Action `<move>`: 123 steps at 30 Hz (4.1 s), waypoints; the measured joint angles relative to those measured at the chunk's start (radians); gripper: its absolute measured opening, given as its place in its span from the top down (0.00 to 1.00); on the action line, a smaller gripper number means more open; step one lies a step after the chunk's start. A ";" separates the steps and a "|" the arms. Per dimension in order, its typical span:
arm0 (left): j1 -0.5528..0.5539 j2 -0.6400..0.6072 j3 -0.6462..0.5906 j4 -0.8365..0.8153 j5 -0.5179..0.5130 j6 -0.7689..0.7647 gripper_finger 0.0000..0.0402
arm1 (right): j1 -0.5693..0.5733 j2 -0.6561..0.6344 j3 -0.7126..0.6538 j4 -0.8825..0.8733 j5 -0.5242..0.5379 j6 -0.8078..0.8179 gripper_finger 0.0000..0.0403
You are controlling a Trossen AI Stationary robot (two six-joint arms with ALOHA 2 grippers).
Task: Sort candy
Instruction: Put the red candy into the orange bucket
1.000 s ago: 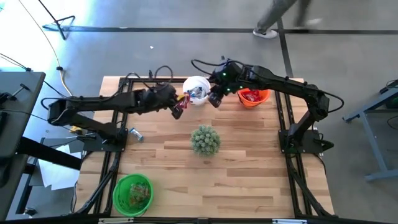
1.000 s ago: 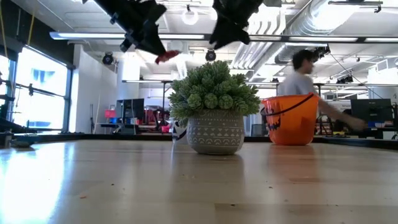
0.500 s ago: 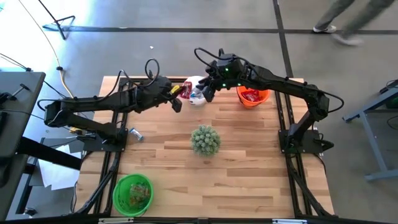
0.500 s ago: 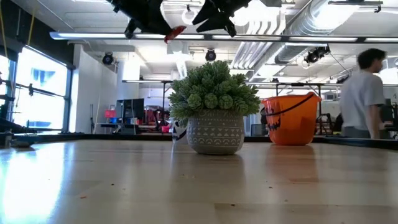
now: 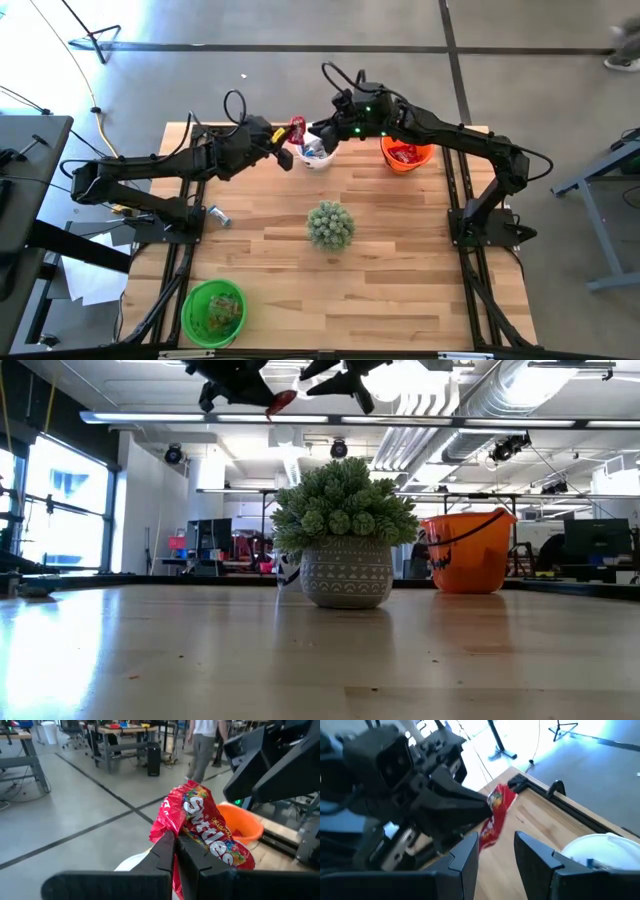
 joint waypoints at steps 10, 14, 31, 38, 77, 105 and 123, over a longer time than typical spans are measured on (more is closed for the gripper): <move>0.000 0.000 0.000 0.044 0.000 0.034 1.00 | 0.000 0.000 0.000 0.045 0.036 0.076 0.70; -0.008 0.000 0.000 0.062 0.001 0.033 1.00 | 0.001 0.002 0.000 0.053 0.036 0.083 0.70; -0.020 0.000 0.001 0.093 0.004 0.042 1.00 | 0.002 0.005 0.000 0.118 0.036 0.110 0.70; -0.020 0.000 0.001 0.111 0.004 0.041 1.00 | 0.013 0.022 0.000 0.127 0.036 0.125 0.70; -0.026 -0.124 0.001 -0.030 0.017 0.147 1.00 | 0.012 0.070 0.000 0.192 0.028 0.098 0.99; -0.026 -0.238 0.001 -0.419 -0.080 0.130 1.00 | -0.300 -0.085 0.000 -0.674 0.295 -0.026 1.00; -0.025 -0.436 0.001 -0.450 -0.180 0.160 1.00 | -0.348 -0.104 0.000 -1.136 0.332 -0.021 0.91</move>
